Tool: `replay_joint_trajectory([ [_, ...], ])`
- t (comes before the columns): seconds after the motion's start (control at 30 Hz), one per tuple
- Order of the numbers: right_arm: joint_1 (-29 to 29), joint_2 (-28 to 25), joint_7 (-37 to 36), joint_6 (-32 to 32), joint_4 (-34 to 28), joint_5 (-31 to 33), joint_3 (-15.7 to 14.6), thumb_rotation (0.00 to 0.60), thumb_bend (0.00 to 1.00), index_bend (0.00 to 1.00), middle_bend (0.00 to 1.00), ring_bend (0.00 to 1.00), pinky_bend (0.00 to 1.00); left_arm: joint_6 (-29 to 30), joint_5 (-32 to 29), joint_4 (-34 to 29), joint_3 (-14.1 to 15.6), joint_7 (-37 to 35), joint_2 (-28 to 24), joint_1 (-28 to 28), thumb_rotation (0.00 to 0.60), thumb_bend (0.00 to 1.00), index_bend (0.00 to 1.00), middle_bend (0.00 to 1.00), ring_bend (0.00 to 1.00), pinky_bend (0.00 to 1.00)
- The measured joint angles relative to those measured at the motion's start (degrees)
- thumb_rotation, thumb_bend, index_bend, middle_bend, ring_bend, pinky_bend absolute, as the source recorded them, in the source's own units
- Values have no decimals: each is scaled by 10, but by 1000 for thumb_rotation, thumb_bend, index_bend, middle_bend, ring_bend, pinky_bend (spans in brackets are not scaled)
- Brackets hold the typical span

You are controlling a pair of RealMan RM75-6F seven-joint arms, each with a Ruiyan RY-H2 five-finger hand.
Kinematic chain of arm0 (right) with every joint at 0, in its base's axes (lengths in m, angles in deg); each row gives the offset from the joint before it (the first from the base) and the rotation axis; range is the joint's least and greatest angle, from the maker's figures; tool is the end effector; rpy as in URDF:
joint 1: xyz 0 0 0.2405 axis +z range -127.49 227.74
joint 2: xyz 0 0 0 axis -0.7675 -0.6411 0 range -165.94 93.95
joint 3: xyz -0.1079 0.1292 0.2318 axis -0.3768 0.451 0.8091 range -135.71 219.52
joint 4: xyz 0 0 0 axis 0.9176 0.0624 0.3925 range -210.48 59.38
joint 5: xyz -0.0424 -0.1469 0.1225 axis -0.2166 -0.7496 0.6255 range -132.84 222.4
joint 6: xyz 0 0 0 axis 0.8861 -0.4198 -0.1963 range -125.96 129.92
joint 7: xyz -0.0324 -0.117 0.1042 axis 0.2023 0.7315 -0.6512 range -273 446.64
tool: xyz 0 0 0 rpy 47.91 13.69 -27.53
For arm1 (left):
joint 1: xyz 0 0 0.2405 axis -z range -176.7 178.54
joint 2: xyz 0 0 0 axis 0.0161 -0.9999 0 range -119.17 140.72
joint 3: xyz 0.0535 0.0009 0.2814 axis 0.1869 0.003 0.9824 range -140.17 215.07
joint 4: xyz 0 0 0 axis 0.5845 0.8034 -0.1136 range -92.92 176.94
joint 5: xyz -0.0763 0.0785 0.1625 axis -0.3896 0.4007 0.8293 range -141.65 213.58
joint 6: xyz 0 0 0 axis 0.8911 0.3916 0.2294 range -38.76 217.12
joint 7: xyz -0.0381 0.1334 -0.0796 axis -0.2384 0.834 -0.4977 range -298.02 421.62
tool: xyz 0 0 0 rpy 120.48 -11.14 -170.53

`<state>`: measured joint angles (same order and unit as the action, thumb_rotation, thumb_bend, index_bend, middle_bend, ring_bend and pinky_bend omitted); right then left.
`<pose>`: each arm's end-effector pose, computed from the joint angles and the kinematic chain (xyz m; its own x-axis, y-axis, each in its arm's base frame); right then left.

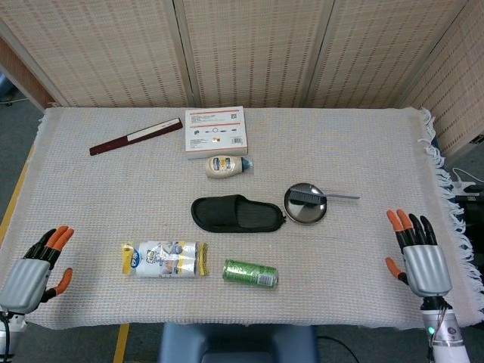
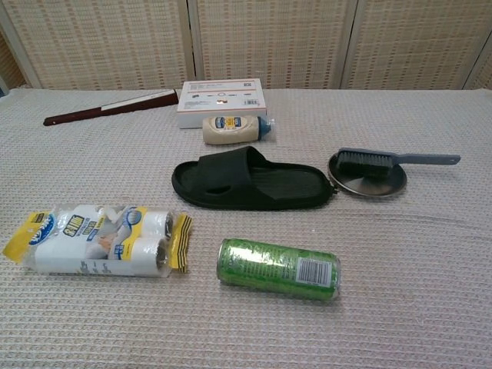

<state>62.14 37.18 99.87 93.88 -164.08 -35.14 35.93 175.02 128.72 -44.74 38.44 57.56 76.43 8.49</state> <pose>-0.3286 -0.2098 0.1366 0.5315 0.0022 0.8470 -0.8467 -0.0258 0.5314 -0.3279 0.2007 0.1686 0.4066 0.0398 0.9128 0.9039 -0.1627 -0.3955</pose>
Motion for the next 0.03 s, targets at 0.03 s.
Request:
replay_joint_trajectory([
  [0.03,-1,-4,-6,-5,0,-5,0,600,183,0,0,0,0,5,3,-1,0,2,0,-1,600,457,0,0,0,184],
])
